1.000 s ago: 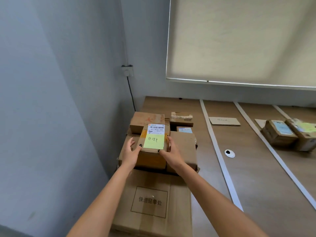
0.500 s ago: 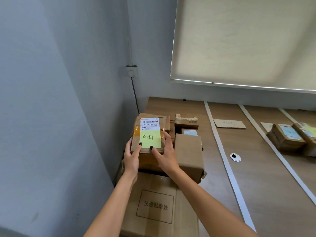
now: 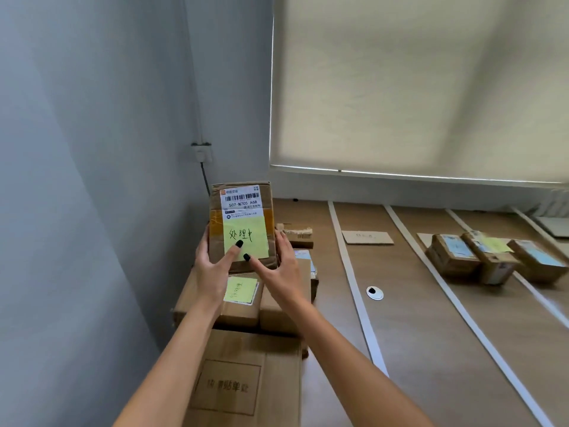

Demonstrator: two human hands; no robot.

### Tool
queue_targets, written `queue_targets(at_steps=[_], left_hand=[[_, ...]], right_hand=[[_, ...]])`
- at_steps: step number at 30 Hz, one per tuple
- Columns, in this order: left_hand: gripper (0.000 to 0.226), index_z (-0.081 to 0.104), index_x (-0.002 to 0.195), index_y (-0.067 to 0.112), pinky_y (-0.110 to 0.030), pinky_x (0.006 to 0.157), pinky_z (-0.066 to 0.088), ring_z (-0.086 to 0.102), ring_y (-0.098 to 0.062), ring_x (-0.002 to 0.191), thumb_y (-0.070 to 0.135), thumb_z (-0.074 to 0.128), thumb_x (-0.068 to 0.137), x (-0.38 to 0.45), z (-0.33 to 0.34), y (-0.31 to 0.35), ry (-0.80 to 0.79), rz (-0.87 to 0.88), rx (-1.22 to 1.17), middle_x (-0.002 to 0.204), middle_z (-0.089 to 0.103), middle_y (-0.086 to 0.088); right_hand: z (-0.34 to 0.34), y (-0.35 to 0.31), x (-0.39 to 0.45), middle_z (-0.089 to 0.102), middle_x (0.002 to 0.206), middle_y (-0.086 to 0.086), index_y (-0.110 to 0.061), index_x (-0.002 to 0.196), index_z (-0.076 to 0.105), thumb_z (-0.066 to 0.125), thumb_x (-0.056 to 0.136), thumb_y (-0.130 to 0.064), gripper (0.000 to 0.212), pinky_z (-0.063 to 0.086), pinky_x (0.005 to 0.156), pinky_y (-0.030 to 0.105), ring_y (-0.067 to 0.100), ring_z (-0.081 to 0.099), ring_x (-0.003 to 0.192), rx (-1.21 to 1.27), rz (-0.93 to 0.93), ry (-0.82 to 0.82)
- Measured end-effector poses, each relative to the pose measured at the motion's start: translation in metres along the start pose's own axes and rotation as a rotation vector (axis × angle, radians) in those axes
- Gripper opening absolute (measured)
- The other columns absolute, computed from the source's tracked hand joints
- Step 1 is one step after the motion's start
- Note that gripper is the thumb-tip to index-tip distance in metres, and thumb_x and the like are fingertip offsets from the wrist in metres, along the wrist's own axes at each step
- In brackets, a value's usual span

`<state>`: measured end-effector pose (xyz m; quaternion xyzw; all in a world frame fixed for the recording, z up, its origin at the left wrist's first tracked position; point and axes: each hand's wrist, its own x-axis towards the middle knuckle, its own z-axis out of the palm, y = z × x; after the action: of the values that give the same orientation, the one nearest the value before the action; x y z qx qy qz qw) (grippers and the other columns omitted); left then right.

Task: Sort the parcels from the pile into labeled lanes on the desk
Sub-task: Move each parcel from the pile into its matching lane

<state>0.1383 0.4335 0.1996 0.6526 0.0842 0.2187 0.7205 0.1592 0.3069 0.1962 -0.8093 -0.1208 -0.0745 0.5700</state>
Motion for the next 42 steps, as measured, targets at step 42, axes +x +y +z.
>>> queue_targets(at_steps=[42], left_hand=[[0.071, 0.028, 0.143, 0.031, -0.039, 0.091, 0.05, 0.056, -0.022, 0.115, 0.014, 0.065, 0.085, -0.216, 0.508, -0.119, -0.33, -0.305, -0.048, 0.127, 0.057, -0.004]], right_hand=[[-0.498, 0.25, -0.08, 0.058, 0.121, -0.009, -0.036, 0.141, 0.027, 0.073, 0.078, -0.029, 0.079, 0.054, 0.087, 0.025, 0.006, 0.059, 0.109, 0.079, 0.33, 0.232]])
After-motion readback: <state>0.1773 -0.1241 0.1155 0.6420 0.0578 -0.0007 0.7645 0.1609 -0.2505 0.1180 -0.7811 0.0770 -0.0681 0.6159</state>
